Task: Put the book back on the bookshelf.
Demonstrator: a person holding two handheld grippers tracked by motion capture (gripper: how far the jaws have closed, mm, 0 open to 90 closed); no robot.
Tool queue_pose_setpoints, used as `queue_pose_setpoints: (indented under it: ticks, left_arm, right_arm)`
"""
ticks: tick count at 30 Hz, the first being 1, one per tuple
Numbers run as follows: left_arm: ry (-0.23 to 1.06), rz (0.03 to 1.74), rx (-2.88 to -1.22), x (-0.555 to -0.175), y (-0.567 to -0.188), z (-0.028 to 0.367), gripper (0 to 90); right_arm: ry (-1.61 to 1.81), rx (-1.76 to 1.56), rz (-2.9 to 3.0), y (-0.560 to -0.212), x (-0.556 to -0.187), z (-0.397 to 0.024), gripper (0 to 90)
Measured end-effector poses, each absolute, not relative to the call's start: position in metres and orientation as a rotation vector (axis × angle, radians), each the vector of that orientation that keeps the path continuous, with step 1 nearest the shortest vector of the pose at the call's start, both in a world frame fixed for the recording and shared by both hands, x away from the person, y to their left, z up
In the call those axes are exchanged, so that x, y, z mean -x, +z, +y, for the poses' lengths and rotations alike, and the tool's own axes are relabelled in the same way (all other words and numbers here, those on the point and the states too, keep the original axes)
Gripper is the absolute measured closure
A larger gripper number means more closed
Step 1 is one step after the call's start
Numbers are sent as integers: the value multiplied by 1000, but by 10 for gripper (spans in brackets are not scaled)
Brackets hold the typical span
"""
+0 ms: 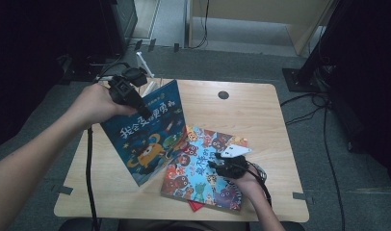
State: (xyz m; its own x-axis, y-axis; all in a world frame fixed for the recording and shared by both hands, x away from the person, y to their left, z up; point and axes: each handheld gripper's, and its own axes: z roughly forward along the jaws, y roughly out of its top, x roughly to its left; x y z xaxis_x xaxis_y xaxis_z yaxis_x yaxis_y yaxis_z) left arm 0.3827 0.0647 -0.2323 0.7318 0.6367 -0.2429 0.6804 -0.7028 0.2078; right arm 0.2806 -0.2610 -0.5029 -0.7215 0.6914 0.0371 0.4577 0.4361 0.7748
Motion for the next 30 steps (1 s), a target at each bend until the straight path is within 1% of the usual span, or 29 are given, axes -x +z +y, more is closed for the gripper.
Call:
queue_pose_setpoints:
  ticks: [8,13,16,18,30]
  left_arm:
    - [-189,1089,-2590,-367,-222,104,838]
    - [-199,1165,-2542,-357,-216,129,839]
    - [-164,1177,-2531,-349,-213,140,837]
    - [-164,1216,-2508,-346,-212,150,838]
    - [-170,1401,-2412,-331,-217,202,838]
  right_arm:
    - [1179,-1031,2393,-503,-284,-263,527]
    - [1205,-1071,2371,-504,-289,-264,456]
    - [1194,-1067,2360,-505,-292,-264,443]
    - [1183,-1074,2363,-504,-295,-264,420]
    - [1159,-1023,2385,-504,-305,-264,404]
